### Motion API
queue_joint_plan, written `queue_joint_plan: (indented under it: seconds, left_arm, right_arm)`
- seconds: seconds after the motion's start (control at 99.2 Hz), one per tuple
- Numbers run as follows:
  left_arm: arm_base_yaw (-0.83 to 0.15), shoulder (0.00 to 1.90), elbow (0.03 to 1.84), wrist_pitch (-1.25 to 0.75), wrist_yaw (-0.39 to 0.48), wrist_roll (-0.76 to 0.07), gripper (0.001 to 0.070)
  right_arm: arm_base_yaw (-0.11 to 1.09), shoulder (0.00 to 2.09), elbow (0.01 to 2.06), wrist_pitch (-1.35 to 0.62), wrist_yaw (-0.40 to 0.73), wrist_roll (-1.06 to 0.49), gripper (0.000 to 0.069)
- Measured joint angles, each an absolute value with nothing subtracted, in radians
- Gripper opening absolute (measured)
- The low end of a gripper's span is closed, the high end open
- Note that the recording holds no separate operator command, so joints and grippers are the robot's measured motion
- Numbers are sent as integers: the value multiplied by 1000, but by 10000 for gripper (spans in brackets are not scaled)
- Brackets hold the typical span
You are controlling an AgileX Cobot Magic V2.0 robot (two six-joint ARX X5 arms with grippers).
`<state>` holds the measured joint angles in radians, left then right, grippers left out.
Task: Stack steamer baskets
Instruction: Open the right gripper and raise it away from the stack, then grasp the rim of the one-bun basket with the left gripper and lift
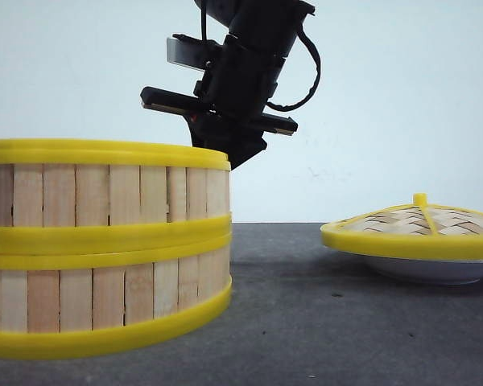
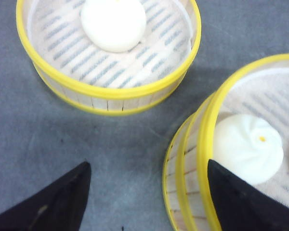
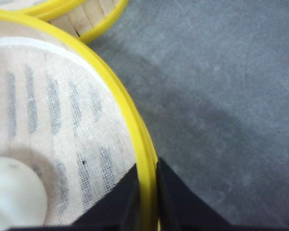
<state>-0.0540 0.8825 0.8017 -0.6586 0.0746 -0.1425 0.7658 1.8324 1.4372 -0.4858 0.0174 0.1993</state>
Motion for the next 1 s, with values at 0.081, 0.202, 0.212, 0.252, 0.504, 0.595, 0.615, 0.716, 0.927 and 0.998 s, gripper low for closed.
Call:
queue_joint_plan:
  seconds: [0.081, 0.202, 0.212, 0.252, 0.504, 0.595, 0.615, 0.716, 0.927, 0.998]
  left_arm:
    - [-41, 885, 802, -646, 75, -142, 468]
    - [1, 923, 807, -602, 75, -142, 466]
    - [5, 929, 809, -599, 75, -142, 465]
    - [25, 955, 822, -587, 76, -142, 457]
    - [141, 1178, 947, -467, 82, -142, 425]
    - [164, 1280, 984, -456, 83, -142, 425]
    - [168, 1303, 993, -456, 83, -142, 425]
    - [183, 1412, 1042, -455, 83, -142, 424]
    - [198, 1606, 1151, -451, 83, -142, 424]
    - [201, 1660, 1180, -451, 83, -142, 424]
  right_arm:
    - [765, 1806, 1432, -526, 17, 194, 178]
    - [765, 1714, 1431, -557, 23, 176, 273]
    - [765, 1709, 1431, -558, 23, 175, 274]
    - [765, 1660, 1431, -576, 23, 163, 282]
    - [717, 1394, 1431, -735, 30, 103, 289]
    - [661, 1307, 1431, -806, 59, 99, 289]
    - [645, 1288, 1431, -823, 67, 99, 289]
    - [562, 1196, 1399, -889, 104, 95, 289]
    - [412, 1005, 1201, -935, 111, 94, 289]
    - [380, 940, 1138, -949, 110, 94, 289]
